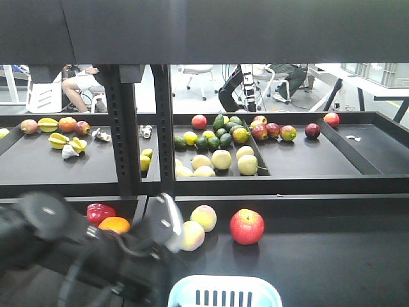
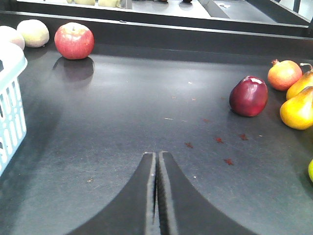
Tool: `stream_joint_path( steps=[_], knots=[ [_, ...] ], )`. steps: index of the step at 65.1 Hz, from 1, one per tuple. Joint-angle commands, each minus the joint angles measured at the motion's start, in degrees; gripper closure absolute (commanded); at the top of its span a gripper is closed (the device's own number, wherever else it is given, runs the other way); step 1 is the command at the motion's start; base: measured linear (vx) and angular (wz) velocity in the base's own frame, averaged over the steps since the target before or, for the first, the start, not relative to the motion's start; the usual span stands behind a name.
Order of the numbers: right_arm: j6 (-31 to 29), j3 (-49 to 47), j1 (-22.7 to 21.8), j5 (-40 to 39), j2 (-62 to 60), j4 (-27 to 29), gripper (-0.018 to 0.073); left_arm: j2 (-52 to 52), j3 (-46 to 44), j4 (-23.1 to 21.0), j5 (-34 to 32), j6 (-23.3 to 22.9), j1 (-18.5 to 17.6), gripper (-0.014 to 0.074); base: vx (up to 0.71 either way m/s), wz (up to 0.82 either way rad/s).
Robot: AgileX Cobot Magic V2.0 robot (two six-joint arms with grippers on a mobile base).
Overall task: Pick three apples into basket with both arms
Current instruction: 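Move the left gripper down onto the light-blue basket handle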
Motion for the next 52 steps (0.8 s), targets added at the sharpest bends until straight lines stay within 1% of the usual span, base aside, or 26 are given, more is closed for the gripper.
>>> stream_joint_path(
  steps=[1, 5, 16, 23, 27, 32, 41, 48, 52],
  knots=[
    [0.0, -0.2, -0.2, -4.3, -0.5, -0.2, 0.0564, -0.7, -2.0, -3.0, -3.9, 0.9, -1.8, -0.0109, 0.0, 0.0],
    [0.0, -0.2, -0.2, -4.3, -0.5, -0.2, 0.0564, 0.2, -2.2, -3.0, -5.0, 0.9, -2.6, -0.0106, 0.0, 0.0],
    [0.0, -0.2, -0.2, -4.3, -0.5, -0.2, 0.0564, 3.6, -6.4, -2.9, -4.9, 0.9, -3.6, -0.0099, 0.0, 0.0],
    [0.0, -0.2, -0.2, -4.3, -0.5, -0.2, 0.0564, 6.0, -9.9, -2.9, -3.7, 0.1, -3.7, -0.0068, 0.0, 0.0],
    [0.0, -0.2, -0.2, -4.3, -0.5, -0.2, 0.0564, 7.4, -11.3, -2.9, -1.7, -1.4, -3.8, -0.0046, 0.0, 0.0],
    [0.0, -0.2, -0.2, -4.3, -0.5, -0.2, 0.0564, 8.6, -12.8, -2.3, 0.6, -2.2, -4.2, -0.0008, 0.0, 0.0],
    [0.0, -0.2, -0.2, -4.3, -0.5, -0.2, 0.0564, 9.6, -13.3, 0.7, 2.9, -2.2, -5.1, 0.0064, 0.0, 0.0],
    [0.0, -0.2, -0.2, -4.3, -0.5, -0.2, 0.0564, 9.8, -13.3, 1.9, 3.2, -2.2, -5.4, 0.015, 0.0, 0.0],
    [0.0, -0.2, -0.2, -4.3, -0.5, -0.2, 0.0564, 9.8, -13.3, 1.9, 3.1, -2.1, -5.4, 0.0239, 0.0, 0.0]
  ],
)
